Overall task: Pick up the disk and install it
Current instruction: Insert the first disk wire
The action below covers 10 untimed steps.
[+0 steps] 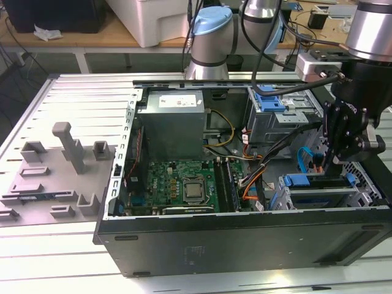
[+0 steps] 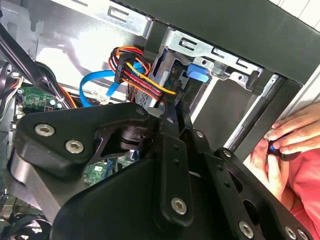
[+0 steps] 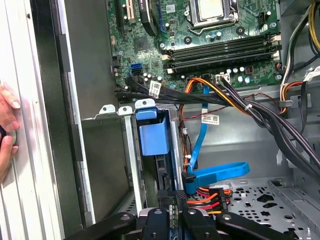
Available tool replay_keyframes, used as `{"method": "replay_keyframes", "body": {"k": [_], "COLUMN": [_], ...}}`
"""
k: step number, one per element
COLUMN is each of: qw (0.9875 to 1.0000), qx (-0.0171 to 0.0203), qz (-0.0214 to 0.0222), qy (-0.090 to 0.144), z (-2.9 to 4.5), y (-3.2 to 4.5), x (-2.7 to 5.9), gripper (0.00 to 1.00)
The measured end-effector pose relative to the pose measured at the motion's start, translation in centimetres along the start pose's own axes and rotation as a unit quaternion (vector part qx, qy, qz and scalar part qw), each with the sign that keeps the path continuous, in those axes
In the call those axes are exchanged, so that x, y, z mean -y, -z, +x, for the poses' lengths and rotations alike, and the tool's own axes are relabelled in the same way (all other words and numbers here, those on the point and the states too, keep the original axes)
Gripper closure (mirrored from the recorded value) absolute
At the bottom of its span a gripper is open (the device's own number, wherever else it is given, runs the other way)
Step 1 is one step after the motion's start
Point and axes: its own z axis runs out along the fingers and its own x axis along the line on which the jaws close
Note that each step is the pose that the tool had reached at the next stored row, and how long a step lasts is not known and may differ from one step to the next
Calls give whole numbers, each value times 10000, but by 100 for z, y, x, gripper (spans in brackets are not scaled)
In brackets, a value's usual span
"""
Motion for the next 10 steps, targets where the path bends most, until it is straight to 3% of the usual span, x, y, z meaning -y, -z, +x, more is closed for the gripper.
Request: {"method": "replay_keyframes", "body": {"k": [6, 8, 10], "qw": [10000, 10000, 10000], "qx": [4, 66, 81], "qz": [-2, -10, -12], "qy": [1, -1, -1], "z": [15, 19, 22], "y": [-2, -4, -4], "x": [3, 3, 4], "gripper": [83, 83, 83]}}
